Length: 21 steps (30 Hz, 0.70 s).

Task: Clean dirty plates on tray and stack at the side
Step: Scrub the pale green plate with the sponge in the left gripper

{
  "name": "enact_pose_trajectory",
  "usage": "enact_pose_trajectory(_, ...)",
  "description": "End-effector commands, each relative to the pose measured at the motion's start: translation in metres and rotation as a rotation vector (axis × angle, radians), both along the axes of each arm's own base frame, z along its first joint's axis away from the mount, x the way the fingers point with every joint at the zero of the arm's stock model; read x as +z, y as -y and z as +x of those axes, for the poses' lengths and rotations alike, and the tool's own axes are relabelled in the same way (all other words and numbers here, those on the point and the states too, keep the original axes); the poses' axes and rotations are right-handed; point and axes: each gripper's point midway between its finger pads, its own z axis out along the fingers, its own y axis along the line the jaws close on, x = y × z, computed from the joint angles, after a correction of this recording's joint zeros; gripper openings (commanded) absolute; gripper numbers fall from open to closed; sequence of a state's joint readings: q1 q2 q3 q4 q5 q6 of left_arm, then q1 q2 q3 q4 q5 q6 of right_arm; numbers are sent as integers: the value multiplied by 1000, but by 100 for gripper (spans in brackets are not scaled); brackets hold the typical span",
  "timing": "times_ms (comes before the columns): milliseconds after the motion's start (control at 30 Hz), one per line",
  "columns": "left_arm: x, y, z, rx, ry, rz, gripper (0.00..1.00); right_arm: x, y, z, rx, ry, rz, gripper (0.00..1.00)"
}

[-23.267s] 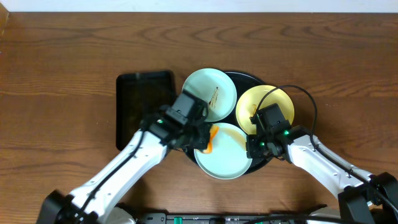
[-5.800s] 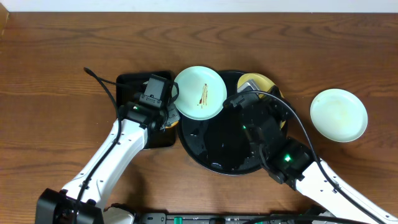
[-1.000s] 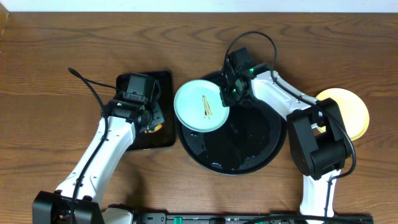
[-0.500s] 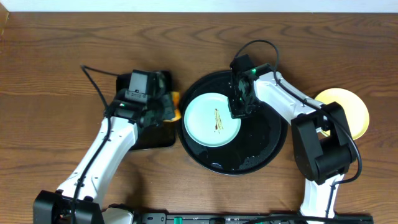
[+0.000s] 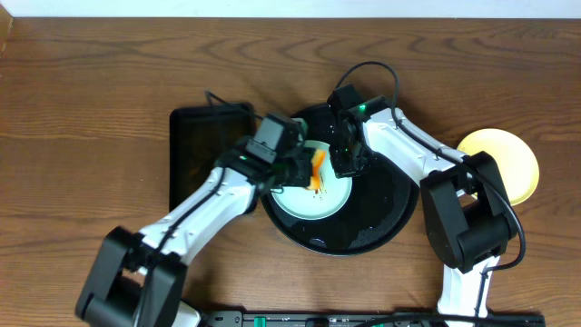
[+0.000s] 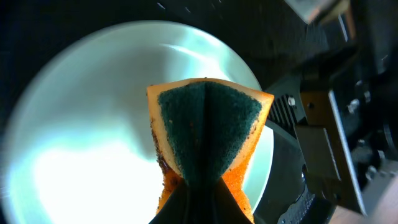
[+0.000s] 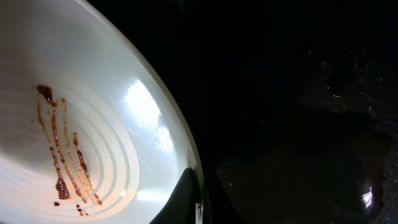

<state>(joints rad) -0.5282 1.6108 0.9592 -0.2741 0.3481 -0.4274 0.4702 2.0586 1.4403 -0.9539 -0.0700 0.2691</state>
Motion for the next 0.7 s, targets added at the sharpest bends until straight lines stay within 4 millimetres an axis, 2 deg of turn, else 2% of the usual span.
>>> enact_pose_trajectory(0,-9,12,-3,5,-11,-1,7,-1,1,-7,8,-6,-22,1)
enact_pose_trajectory(200,-19,26,-7,31,-49,-17,8,-1,1,-7,8,-6,-23,1)
enact_pose_trajectory(467,-43,28,-13,54,-116,4,8,-1,1,-7,8,-6,-23,1)
enact_pose_trajectory(667,-45,32,-8,54,-102,-6,8,-1,1,-7,8,-6,-22,1)
